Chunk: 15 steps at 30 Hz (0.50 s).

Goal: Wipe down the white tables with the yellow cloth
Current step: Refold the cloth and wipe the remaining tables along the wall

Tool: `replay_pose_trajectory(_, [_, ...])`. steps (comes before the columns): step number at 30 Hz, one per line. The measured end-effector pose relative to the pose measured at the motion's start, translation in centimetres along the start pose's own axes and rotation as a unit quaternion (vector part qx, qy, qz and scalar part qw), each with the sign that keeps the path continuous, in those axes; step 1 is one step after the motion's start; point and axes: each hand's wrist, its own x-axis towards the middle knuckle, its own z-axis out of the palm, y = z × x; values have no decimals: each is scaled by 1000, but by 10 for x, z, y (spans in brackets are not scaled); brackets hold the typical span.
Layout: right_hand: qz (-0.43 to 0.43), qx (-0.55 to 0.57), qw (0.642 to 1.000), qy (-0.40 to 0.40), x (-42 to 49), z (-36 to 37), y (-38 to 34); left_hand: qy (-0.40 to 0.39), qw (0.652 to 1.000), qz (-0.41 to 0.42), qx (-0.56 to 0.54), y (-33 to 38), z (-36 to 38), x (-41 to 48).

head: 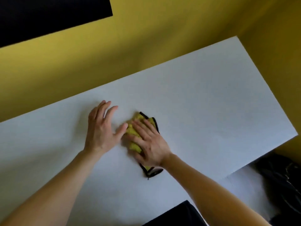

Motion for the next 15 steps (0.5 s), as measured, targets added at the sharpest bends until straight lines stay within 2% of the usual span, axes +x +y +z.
replay_pose_trajectory(1, [-78, -5, 996, -34, 1, -4, 12, -48, 998, -46, 5, -6, -5, 7])
replay_pose_trajectory(2, [-104, -15, 994, -34, 5, -13, 37, -124, 988, -92, 13, -11, -8, 14])
replay_pose_trajectory(3, [-82, -26, 996, -19, 10, -24, 69, -210, 969, -130, 33, -14, -9, 20])
replay_pose_trajectory(4, [-20, -37, 999, 8, 16, -36, 102, -287, 943, -154, 63, -18, -9, 25])
replay_pose_trajectory(5, [76, -47, 995, 51, 21, -49, 135, -337, 922, -167, 88, -20, -8, 27])
replay_pose_trajectory(6, [188, -57, 975, 101, 27, -64, 164, -362, 911, -171, 102, -21, -5, 27])
replay_pose_trajectory(8, [385, -69, 898, 200, 46, -75, 192, -389, 899, -173, 107, -19, -5, 30])
replay_pose_trajectory(9, [447, -74, 860, 234, 61, -68, 186, -402, 893, -177, 102, -17, -8, 32])
replay_pose_trajectory(10, [470, -75, 844, 247, 79, -57, 167, -410, 889, -180, 96, -17, -11, 34])
replay_pose_trajectory(11, [444, -72, 861, 237, 98, -44, 139, -414, 887, -182, 96, -15, -13, 36])
replay_pose_trajectory(12, [364, -67, 906, 206, 115, -30, 109, -418, 884, -185, 97, -14, -15, 37])
replay_pose_trajectory(13, [243, -55, 956, 156, 130, -18, 81, -424, 881, -190, 95, -12, -16, 38])
replay_pose_trajectory(14, [109, -38, 989, 96, 139, -8, 59, -426, 878, -193, 97, -10, -17, 38])
replay_pose_trajectory(15, [-10, -30, 999, 42, 144, -3, 51, -427, 877, -194, 103, -9, -17, 36])
